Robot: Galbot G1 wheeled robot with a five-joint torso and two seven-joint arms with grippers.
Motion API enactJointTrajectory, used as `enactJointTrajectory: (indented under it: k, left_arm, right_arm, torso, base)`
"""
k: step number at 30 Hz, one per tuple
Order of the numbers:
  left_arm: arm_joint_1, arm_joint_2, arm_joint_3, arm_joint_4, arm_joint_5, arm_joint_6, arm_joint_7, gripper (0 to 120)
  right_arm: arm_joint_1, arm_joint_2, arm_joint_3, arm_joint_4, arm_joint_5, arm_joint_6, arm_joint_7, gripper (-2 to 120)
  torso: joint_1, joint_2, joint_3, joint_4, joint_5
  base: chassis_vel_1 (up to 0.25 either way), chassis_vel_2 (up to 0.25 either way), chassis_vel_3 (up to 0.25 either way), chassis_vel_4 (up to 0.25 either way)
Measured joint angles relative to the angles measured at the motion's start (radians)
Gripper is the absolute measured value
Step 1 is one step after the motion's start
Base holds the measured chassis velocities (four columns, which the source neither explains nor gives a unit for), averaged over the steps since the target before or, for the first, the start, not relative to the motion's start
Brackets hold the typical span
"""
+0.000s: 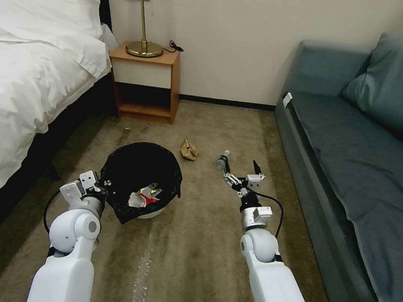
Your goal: Pick up the trash bin, then pick up the garbage on the floor and place it into the trash bin.
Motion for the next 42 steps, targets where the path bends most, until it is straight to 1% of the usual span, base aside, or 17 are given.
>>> enactJointTrajectory:
  k: [6, 9, 13, 17, 26, 32, 37, 42]
  left_arm:
    - [-0.002, -0.003, 0.003, 0.000, 0.003, 0.000, 0.000, 3]
    - [0.000, -0.003, 0.002, 0.000, 0.004, 0.000, 0.000, 3]
    - [0.002, -0.003, -0.001, -0.003, 0.005, 0.000, 0.000, 3]
    - [0.004, -0.003, -0.002, -0.008, 0.005, -0.001, 0.000, 3]
    - [0.013, 0.000, -0.007, -0.019, 0.004, -0.002, 0.000, 3]
    - [0.014, 0.001, -0.008, -0.023, 0.002, -0.002, 0.000, 3]
    - [0.012, 0.003, -0.008, -0.026, 0.002, -0.002, 0.000, 3]
    - [0.013, 0.004, -0.012, -0.028, 0.000, -0.002, 0.000, 3]
  right_arm:
    - [-0.006, -0.001, 0.012, 0.003, 0.000, 0.019, -0.018, 100]
    - [-0.006, -0.001, 0.021, -0.007, 0.001, 0.048, -0.040, 100]
    - [-0.007, 0.000, 0.022, -0.008, 0.004, 0.053, -0.046, 100]
    - [-0.009, 0.003, 0.022, -0.009, 0.004, 0.055, -0.050, 100]
    - [-0.024, 0.001, 0.020, -0.003, -0.003, 0.057, -0.055, 100]
    - [-0.029, 0.001, 0.020, -0.011, -0.035, 0.075, -0.055, 100]
    - [-0.027, 0.003, 0.015, -0.023, -0.052, 0.113, -0.063, 100]
    - [-0.029, 0.001, 0.015, -0.028, -0.057, 0.140, -0.109, 100]
  torso:
    - [0.000, 0.000, 0.000, 0.0000, 0.0001]
    - [0.000, 0.000, 0.000, 0.0000, 0.0000]
    - [0.000, 0.000, 0.000, 0.0000, 0.0000]
    - [0.000, 0.000, 0.000, 0.0000, 0.0000]
    - [0.000, 0.000, 0.000, 0.0001, 0.0002]
    - [0.000, 0.000, 0.000, 0.0000, -0.0002]
    - [0.000, 0.000, 0.000, 0.0000, 0.0000]
    - [0.000, 0.000, 0.000, 0.0000, 0.0000]
  base:
    - [0.000, 0.000, 0.000, 0.000]
    - [0.000, 0.000, 0.000, 0.000]
    - [0.000, 0.000, 0.000, 0.000]
    - [-0.091, 0.055, 0.112, -0.086]
    - [-0.222, 0.204, 0.227, -0.210]
    - [-0.235, 0.238, 0.232, -0.236]
    - [-0.047, 0.070, 0.061, -0.076]
    - [0.038, -0.040, -0.045, 0.032]
